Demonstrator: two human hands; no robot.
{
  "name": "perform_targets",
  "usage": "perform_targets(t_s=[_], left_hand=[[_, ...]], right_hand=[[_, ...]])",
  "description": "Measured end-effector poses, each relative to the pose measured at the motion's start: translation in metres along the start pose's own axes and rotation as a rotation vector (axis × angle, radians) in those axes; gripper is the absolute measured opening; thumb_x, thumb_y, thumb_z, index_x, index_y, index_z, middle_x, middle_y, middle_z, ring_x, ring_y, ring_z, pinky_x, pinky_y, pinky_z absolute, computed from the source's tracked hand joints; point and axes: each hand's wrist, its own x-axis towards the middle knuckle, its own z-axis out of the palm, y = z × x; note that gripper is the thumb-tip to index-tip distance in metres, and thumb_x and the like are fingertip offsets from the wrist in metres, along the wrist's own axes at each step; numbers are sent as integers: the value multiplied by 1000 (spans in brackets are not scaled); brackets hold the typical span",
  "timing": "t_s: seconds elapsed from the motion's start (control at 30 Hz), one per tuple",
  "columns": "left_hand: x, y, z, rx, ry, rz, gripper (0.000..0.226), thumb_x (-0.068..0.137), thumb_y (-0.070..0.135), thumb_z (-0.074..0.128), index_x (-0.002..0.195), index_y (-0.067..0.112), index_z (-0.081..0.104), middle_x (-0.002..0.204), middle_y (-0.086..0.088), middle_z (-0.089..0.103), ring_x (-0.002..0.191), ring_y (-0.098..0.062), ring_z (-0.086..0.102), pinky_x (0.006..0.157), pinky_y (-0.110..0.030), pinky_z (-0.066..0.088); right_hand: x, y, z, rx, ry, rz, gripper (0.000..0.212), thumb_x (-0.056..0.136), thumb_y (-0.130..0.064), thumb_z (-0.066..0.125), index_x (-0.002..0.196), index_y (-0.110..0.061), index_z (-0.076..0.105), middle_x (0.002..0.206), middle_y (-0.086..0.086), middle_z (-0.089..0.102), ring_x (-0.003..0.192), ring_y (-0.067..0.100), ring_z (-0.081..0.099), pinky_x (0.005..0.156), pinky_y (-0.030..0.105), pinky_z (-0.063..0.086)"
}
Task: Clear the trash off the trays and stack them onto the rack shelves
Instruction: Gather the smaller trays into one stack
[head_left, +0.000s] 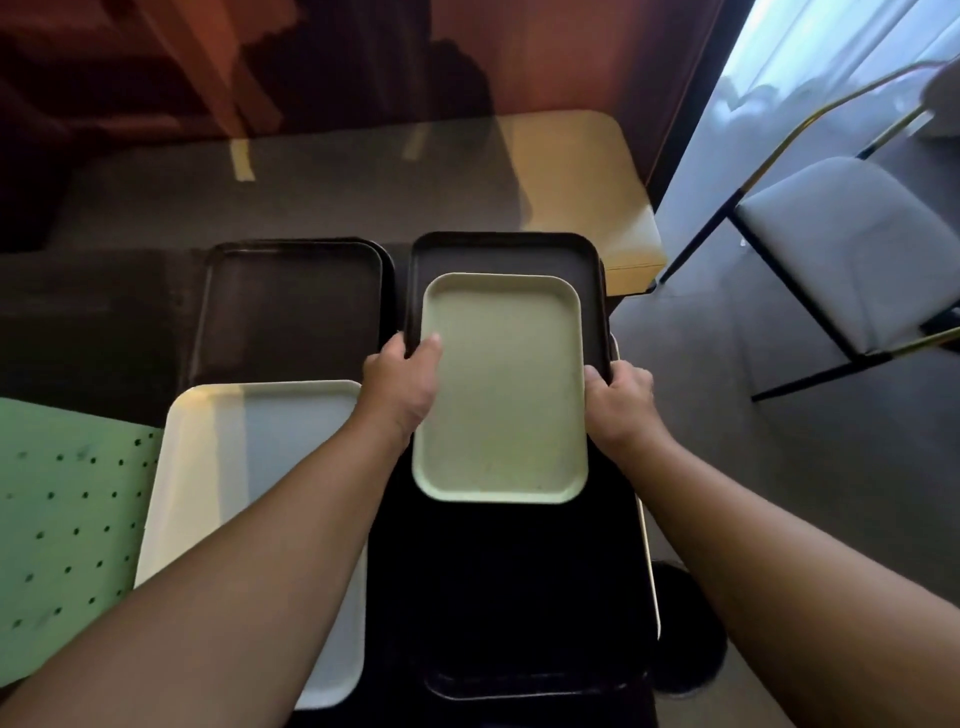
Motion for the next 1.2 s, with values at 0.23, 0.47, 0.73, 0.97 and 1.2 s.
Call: perform_targets(t_s=[0.23,0.47,0.73,0.97,1.2], left_hand=[[-12,13,12,246,-11,-45,80,96,61,47,162,25,21,161,-12,21,147,-35,32,121,-47,31],[-8,16,11,222,-24,-61,91,79,67,55,158,28,32,159,-12,27,142,-38,40,115,-51,39],[-18,10,-23,-71,-14,-48,52,48,41,78,92,15,75,99,-8,79,86,-32,77,78,-53,64],[-62,12,-91,-133,28,18,36,59,18,74,94,11,74,93,-13,79,82,-33,76,76,-51,65],[-97,-28,-165,-71,106,-35,32,67,26,74,98,21,70,95,-7,77,83,-28,75,79,-48,64]], right_hand=[[5,5,4,38,37,-12,54,104,-44,44,136,-2,52,143,20,47,137,38,42,115,47,36],[-3,-1,5,113,25,-32,73,99,-59,49,156,-17,32,157,15,38,148,35,32,121,47,29],[-24,-9,-7,327,-93,-8,59,68,-44,75,124,-27,69,115,-1,77,102,23,75,95,48,60],[-75,-25,32,437,-170,-74,58,78,-44,64,135,-35,62,127,0,72,111,23,71,99,49,57],[-135,-34,94,462,-274,-175,51,100,-18,57,147,-32,45,122,-5,69,111,17,69,99,42,56]])
